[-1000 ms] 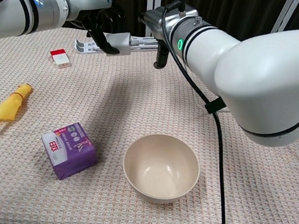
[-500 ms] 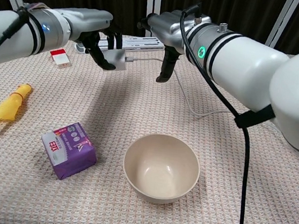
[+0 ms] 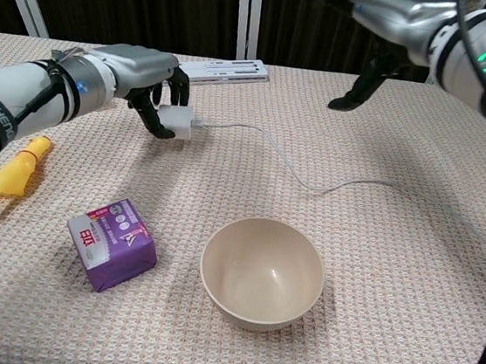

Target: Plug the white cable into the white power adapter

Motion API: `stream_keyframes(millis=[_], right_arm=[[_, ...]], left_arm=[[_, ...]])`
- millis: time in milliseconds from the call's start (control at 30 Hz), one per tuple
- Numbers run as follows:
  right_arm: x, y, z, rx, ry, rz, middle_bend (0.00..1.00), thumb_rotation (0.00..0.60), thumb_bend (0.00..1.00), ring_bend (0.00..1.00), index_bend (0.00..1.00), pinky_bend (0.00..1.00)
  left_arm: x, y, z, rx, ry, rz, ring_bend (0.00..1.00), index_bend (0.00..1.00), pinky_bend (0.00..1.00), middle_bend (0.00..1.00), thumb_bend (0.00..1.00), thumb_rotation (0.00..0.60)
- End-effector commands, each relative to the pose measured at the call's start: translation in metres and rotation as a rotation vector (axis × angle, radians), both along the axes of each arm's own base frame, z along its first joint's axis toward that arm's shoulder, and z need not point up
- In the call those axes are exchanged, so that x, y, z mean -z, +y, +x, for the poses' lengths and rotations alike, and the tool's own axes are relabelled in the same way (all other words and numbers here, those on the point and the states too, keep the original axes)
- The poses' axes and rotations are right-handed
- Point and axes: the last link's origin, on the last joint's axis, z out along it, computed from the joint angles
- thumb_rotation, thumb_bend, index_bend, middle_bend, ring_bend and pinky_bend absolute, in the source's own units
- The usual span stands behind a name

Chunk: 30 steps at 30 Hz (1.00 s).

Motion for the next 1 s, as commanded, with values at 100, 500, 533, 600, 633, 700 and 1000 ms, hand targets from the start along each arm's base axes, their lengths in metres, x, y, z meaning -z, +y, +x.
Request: stream_keyframes(millis=[100, 500, 533, 600, 633, 700, 1000], right_arm=[[-0.045, 0.005, -0.046, 0.089, -0.034, -0.056, 0.01, 0.600, 0.18, 0.00, 0.00, 0.06], [-0.110, 0.044, -0.140, 0.179, -0.019, -0.144, 0.06, 0.600, 0.18, 0.00, 0.00, 0.07], [-0.114, 0.049, -0.147, 0.183, -0.019, -0.149, 0.06, 0.600, 0.18, 0.00, 0.00, 0.07], [-0.121, 0.060, -0.160, 0.184, -0.030, -0.145, 0.06, 0.600, 0.18, 0.00, 0.00, 0.07], [-0.123, 0.065, -0.166, 0.183, -0.045, -0.143, 0.05, 0.600, 0.18, 0.00, 0.00, 0.06], [-0.128, 0.077, -0.178, 0.187, -0.079, -0.145, 0.05, 0.600, 0.19, 0.00, 0.00, 0.06], [-0.139, 0.132, -0.215, 0.157, -0.155, -0.162, 0.04, 0.600, 0.21, 0.00, 0.00, 0.00]], left_arm=[[-0.039, -0.012, -0.022, 0.038, 0.016, 0.074, 0.25, 0.27, 0.42, 0.23, 0.22, 0.548], [-0.160, -0.068, -0.116, -0.043, 0.077, 0.273, 0.25, 0.27, 0.35, 0.24, 0.21, 0.562], [-0.168, -0.075, -0.123, -0.053, 0.083, 0.282, 0.25, 0.27, 0.35, 0.24, 0.21, 0.562], [-0.183, -0.092, -0.139, -0.083, 0.084, 0.297, 0.24, 0.27, 0.34, 0.24, 0.21, 0.565], [-0.189, -0.100, -0.144, -0.092, 0.079, 0.304, 0.24, 0.27, 0.33, 0.24, 0.21, 0.564], [-0.201, -0.120, -0.155, -0.102, 0.066, 0.330, 0.23, 0.27, 0.33, 0.24, 0.21, 0.567], [-0.240, -0.200, -0.187, -0.098, 0.120, 0.404, 0.22, 0.27, 0.29, 0.24, 0.20, 0.585]])
